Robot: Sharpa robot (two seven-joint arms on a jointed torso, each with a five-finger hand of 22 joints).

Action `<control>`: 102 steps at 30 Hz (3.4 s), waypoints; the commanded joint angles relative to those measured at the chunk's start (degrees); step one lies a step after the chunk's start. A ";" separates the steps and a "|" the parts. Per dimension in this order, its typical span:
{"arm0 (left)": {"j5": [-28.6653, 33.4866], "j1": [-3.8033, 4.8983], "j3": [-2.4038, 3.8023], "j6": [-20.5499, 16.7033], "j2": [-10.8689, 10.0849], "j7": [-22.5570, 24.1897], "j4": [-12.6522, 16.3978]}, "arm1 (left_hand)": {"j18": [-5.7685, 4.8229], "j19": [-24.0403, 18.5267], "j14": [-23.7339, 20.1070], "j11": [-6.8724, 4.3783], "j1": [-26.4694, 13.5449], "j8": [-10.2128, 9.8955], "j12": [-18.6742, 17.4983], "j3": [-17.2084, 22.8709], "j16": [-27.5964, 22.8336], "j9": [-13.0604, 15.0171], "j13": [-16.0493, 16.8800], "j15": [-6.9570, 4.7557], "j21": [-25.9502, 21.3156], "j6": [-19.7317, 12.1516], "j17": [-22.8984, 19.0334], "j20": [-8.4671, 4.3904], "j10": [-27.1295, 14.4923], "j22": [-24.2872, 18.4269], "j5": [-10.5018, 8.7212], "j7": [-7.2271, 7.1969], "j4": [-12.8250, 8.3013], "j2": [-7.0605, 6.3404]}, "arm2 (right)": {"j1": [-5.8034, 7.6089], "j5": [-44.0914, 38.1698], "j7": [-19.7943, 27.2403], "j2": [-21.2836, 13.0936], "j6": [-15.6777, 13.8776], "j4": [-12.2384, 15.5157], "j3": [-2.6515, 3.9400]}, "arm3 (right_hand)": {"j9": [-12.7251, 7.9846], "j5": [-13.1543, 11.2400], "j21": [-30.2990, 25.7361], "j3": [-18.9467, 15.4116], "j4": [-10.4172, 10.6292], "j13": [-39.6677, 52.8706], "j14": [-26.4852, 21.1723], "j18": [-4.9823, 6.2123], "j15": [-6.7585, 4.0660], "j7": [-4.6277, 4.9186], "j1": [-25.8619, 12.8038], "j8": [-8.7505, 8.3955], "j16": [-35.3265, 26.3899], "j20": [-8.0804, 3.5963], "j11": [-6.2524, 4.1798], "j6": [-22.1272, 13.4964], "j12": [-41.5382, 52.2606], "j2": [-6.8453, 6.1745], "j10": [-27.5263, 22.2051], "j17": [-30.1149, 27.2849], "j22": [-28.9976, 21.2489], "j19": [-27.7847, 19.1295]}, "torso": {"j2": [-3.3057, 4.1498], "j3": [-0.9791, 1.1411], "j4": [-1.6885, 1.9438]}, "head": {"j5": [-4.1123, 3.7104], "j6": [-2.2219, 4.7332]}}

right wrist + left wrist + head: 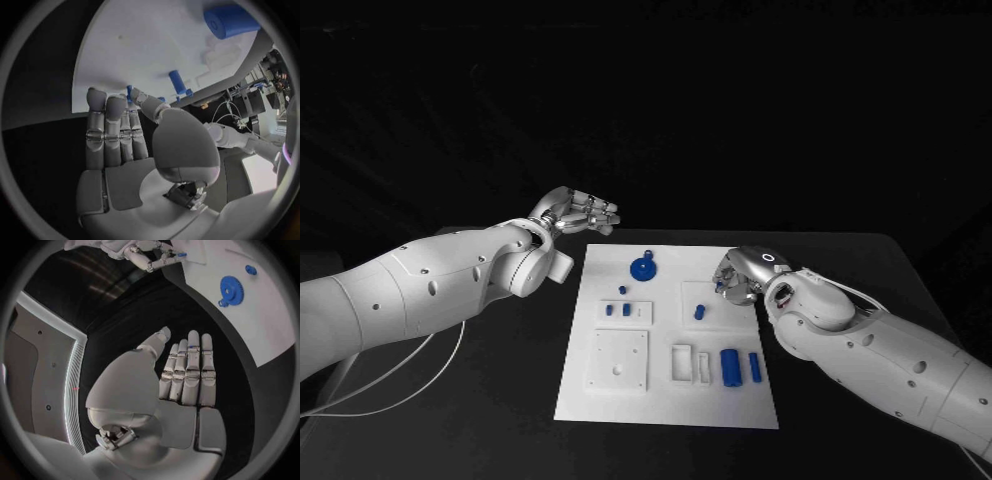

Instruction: Assemble the parts on the task board

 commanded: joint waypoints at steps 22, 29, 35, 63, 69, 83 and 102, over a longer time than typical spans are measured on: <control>0.67 0.10 0.05 0.26 1.52 0.67 -2.39 | -0.70 0.34 0.27 -0.04 -0.02 -0.07 0.00 -0.40 -0.37 0.08 -0.01 0.13 0.29 0.04 0.11 0.15 -0.54 -0.18 -0.36 -0.03 -0.34 0.36 | -1.44 9.76 3.58 -0.05 -4.21 12.39 2.83 | -0.22 -0.27 1.03 -1.36 -0.04 -0.18 0.52 0.58 -0.20 0.21 0.91 0.30 -0.79 -0.63 -0.07 0.28 0.09 0.55 0.22 0.33 1.04 2.39 | -0.17 -0.26 0.06 | 3.60 0.65; 0.81 0.10 0.05 -0.26 2.27 0.75 -2.98 | -0.71 0.33 0.29 -0.04 -0.04 -0.08 0.00 -0.49 -0.38 0.08 -0.01 0.12 0.31 -0.04 0.12 0.15 -0.54 -0.32 -0.31 0.01 -0.43 0.46 | -1.78 6.29 2.99 2.00 -2.08 13.68 -0.46 | -0.21 -0.25 1.06 -1.33 -0.25 -0.17 0.51 0.58 -0.16 0.23 0.85 0.29 -0.88 -0.54 -0.04 0.22 0.10 0.65 0.17 0.33 1.02 2.35 | -0.03 -0.23 0.17 | 4.79 0.47; 0.92 0.11 0.05 -0.55 2.70 0.75 -3.06 | -0.71 0.33 0.29 -0.04 -0.04 -0.08 0.00 -0.49 -0.38 0.08 -0.01 0.12 0.31 -0.04 0.12 0.15 -0.54 -0.32 -0.31 0.01 -0.43 0.46 | -1.91 2.81 2.19 4.20 0.52 13.02 -3.69 | -0.19 -0.23 1.04 -1.27 -0.43 -0.16 0.48 0.52 -0.13 0.23 0.82 0.30 -0.91 -0.52 -0.02 0.22 0.10 0.69 0.14 0.33 1.00 2.33 | 0.03 -0.20 0.12 | 6.22 -0.07; 0.97 0.12 0.05 -0.41 3.36 0.50 -2.98 | -0.71 0.31 0.26 -0.03 -0.05 -0.07 0.00 -0.53 -0.41 0.08 -0.01 0.15 0.33 -0.02 0.11 0.17 -0.55 -0.43 -0.33 0.01 -0.41 0.49 | -2.83 -1.10 0.46 8.63 3.28 9.03 -9.17 | -0.07 -0.16 1.79 -0.84 -0.92 -0.15 0.60 0.48 -0.14 0.22 0.37 0.30 -0.95 -0.51 -0.01 0.25 0.11 0.79 0.19 0.21 1.18 2.40 | 0.02 -0.15 0.03 | 8.35 -1.73; 0.97 0.12 0.05 -0.32 3.37 0.41 -2.99 | -0.71 0.31 0.26 -0.03 -0.05 -0.07 0.00 -0.53 -0.41 0.08 -0.01 0.15 0.33 -0.02 0.11 0.17 -0.55 -0.43 -0.33 0.01 -0.41 0.49 | -2.89 -1.16 0.34 8.45 3.30 9.07 -9.35 | -0.06 -0.16 1.93 -0.79 -1.00 -0.15 0.62 0.47 -0.14 0.22 0.34 0.29 -0.94 -0.52 -0.01 0.25 0.11 0.81 0.20 0.19 1.22 2.40 | 0.00 -0.15 0.05 | 8.46 -1.86; 0.98 0.12 0.05 -0.17 3.35 0.32 -3.23 | -0.71 0.31 0.20 -0.01 -0.10 -0.08 -0.01 -0.57 -0.43 0.08 -0.02 0.18 0.29 -0.05 0.11 0.21 -0.61 -0.60 -0.36 -0.01 -0.30 0.50 | -2.99 -1.28 0.33 7.80 3.27 9.69 -9.41 | -0.03 -0.16 2.14 -0.73 -1.12 -0.14 0.64 0.47 -0.15 0.20 0.28 0.30 -0.93 -0.53 -0.03 0.30 0.12 0.82 0.25 0.15 1.27 2.41 | 0.03 -0.09 0.04 | 8.44 -2.14; 0.98 0.12 0.04 0.03 3.47 0.19 -3.51 | -0.71 0.31 0.20 -0.01 -0.10 -0.08 -0.01 -0.57 -0.43 0.08 -0.02 0.18 0.29 -0.05 0.11 0.21 -0.61 -0.60 -0.36 -0.01 -0.30 0.50 | -3.09 -3.67 -0.84 8.16 4.92 9.48 -9.45 | -0.01 -0.16 2.34 -0.53 -1.30 -0.15 0.65 0.46 -0.16 0.19 0.12 0.30 -0.92 -0.54 -0.02 0.35 0.10 0.82 0.26 0.07 1.32 2.35 | 0.01 -0.22 0.00 | 8.33 -1.95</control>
